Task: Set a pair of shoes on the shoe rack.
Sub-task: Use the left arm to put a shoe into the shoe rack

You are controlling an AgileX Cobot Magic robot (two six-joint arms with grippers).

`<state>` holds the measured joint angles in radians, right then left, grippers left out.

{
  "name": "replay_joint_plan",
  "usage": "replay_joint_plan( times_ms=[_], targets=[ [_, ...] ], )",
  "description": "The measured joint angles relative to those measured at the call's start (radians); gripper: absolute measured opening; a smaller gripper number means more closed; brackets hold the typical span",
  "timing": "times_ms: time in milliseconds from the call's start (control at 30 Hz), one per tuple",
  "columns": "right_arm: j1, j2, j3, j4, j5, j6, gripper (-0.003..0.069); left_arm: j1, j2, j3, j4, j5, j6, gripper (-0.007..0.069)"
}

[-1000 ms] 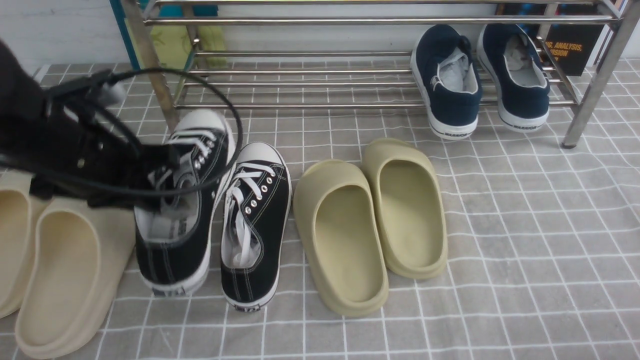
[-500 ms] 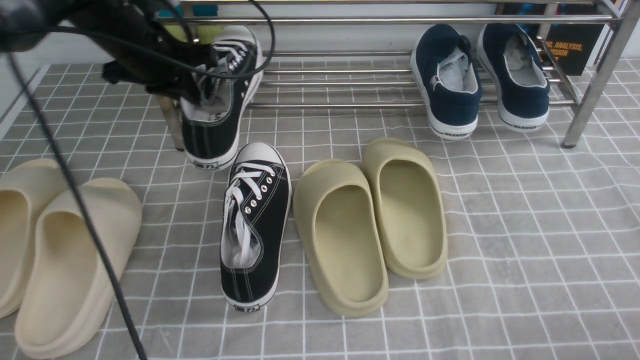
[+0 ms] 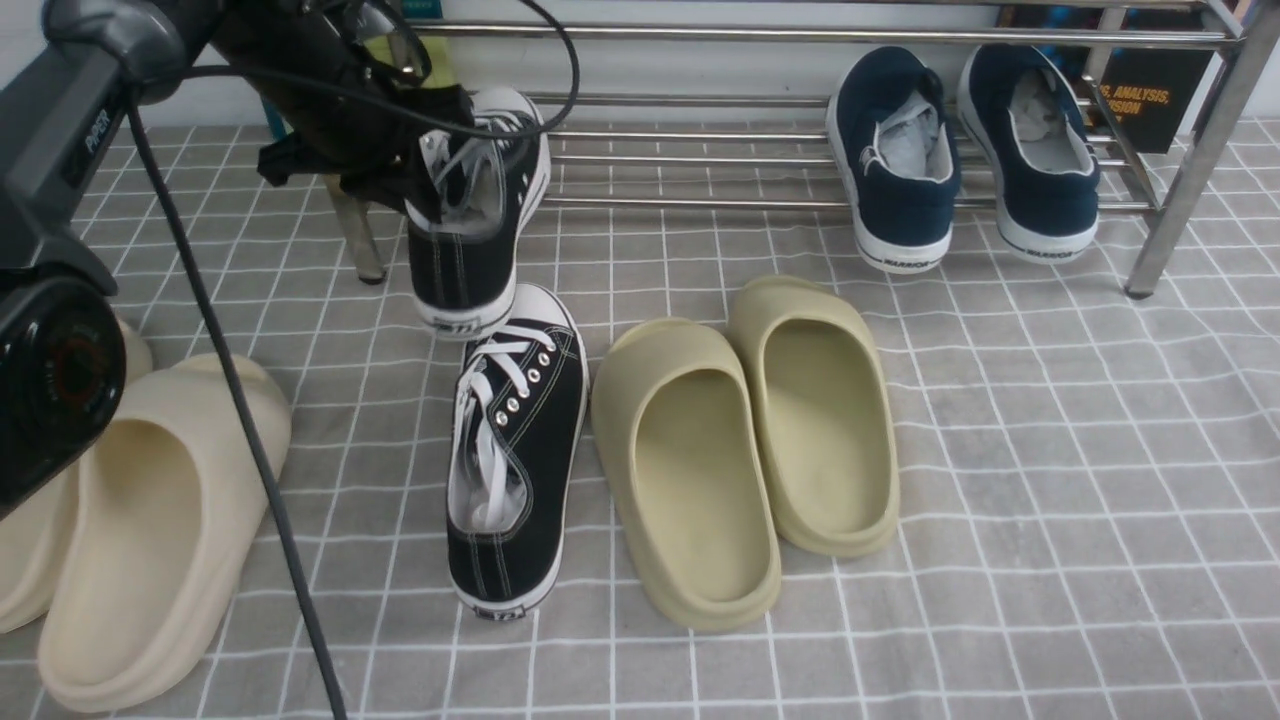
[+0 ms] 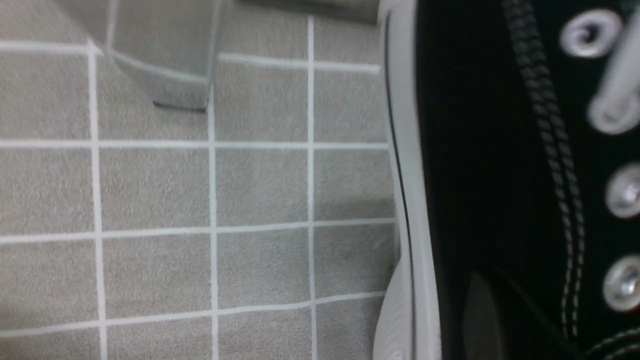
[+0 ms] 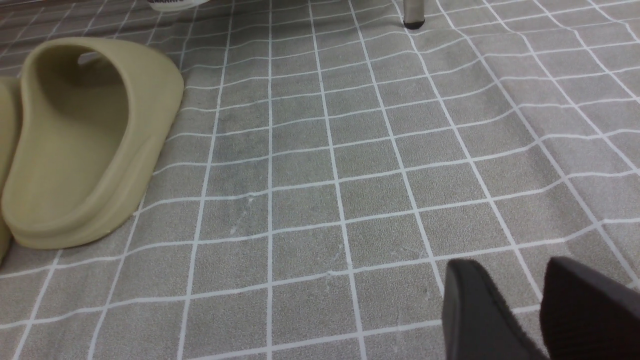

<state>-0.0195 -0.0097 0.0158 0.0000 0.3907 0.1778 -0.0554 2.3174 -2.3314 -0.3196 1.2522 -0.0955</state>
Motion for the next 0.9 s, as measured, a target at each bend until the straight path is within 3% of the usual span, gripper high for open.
replay_joint_plan(
  times_ms=[233,367,467,900],
  targets=[
    [0.000,0.000,0.000,0.000,0.001,0.000,0.0237,-0.009,-0.006,0.000,0.044,0.001,-0.009,-0.0013],
    [0.000,0.000,0.000,0.000,0.001,0.000,0.0237,-0.067,-0.040,0.000,0.234,0.001,-0.035,-0.0013],
    [0.000,0.000,0.000,0.000,0.001,0.000,0.0237,-0.108,-0.057,0.000,0.309,0.001,-0.060,-0.0013],
    [0.000,0.000,0.000,0.000,0.001,0.000,0.0237,-0.151,-0.072,-0.002,0.406,-0.078,-0.133,-0.0013]
  ],
)
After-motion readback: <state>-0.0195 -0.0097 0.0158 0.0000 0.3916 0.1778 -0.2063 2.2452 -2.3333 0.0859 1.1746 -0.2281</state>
